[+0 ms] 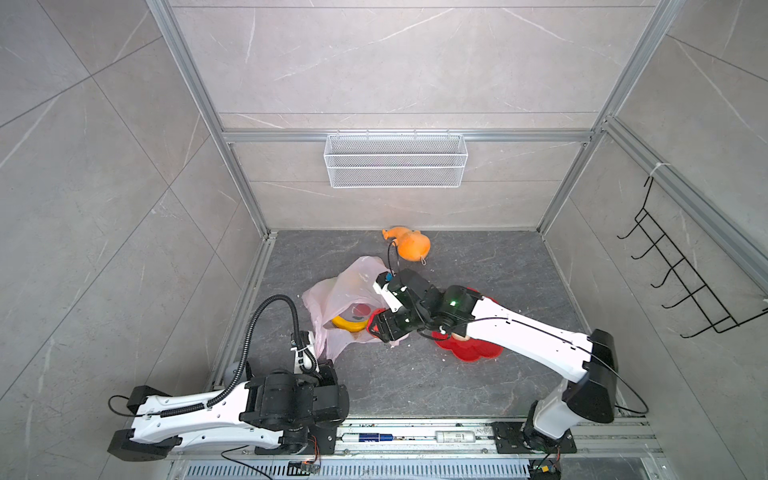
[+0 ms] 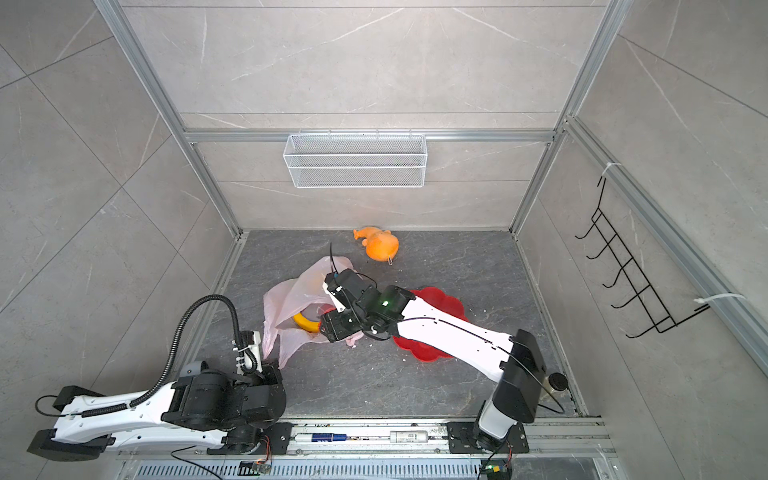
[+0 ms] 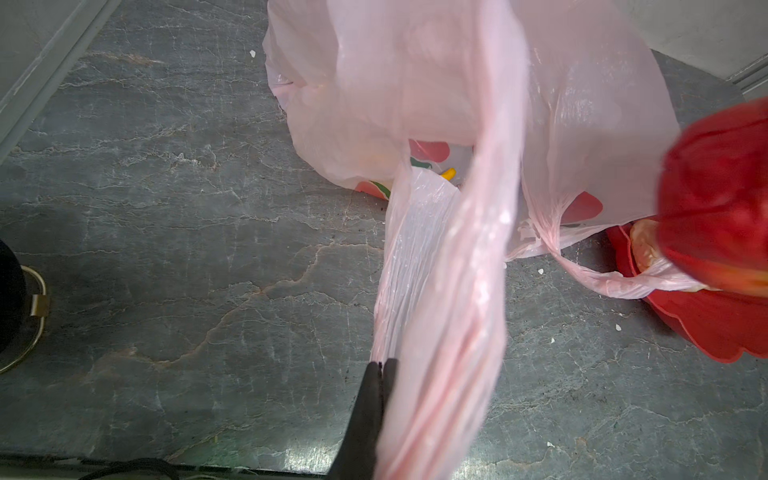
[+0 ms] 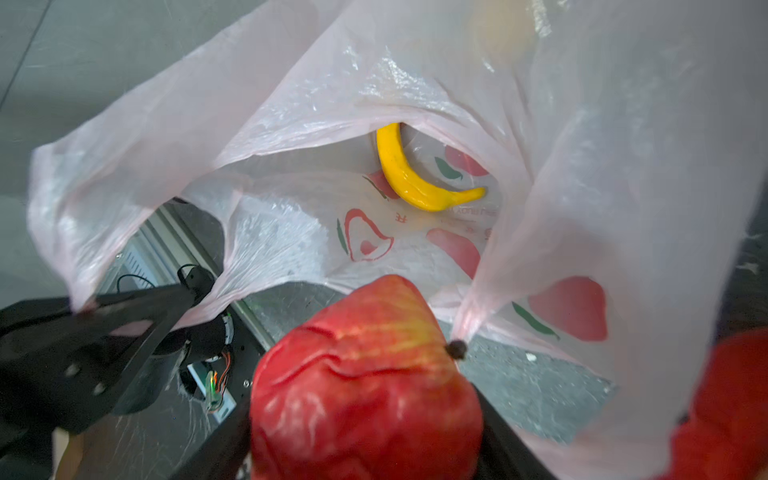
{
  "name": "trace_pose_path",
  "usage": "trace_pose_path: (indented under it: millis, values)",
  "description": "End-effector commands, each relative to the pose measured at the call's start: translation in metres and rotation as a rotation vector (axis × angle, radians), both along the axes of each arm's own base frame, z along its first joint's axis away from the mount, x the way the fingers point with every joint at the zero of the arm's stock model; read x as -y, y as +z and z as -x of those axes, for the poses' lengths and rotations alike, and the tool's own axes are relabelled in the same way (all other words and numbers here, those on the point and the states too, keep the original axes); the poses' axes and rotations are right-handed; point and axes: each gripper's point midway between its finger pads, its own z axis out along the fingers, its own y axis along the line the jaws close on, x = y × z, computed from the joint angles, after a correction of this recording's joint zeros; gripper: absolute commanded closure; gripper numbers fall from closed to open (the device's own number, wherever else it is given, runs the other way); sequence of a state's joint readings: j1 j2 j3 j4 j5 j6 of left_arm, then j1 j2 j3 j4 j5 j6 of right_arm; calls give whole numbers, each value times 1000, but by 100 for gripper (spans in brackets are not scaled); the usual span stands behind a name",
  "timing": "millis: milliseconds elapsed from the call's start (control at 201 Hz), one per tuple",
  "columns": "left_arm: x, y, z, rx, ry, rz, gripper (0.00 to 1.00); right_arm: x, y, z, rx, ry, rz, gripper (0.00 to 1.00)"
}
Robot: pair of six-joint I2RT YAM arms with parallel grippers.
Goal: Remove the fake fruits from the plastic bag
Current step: 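Lift the red apple out of the bag over the red plate, then lower the red apple onto the red plate and open the right gripper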
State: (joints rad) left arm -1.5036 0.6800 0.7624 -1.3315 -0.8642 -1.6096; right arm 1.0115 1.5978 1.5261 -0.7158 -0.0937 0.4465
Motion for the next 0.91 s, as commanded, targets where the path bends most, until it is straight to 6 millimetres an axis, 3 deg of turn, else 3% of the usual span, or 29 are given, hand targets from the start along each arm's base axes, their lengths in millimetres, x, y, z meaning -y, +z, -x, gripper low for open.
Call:
trace_pose_path:
  millis: [0,204,393,578,906]
  values:
    - [-3,11,-6,50,26,4,100,45,4,3,22,-30,87,50]
    - [8,16,-7,63,-3,8,100,121,7,-24,42,-218,134,50]
    - [11,23,-8,73,-16,-11,100,197,-22,-53,9,-431,203,50]
    - [11,24,-9,78,-18,-3,100,228,-60,-78,-53,-537,229,50]
    - [15,31,-11,102,-31,-10,100,255,-115,-114,-134,-619,279,51]
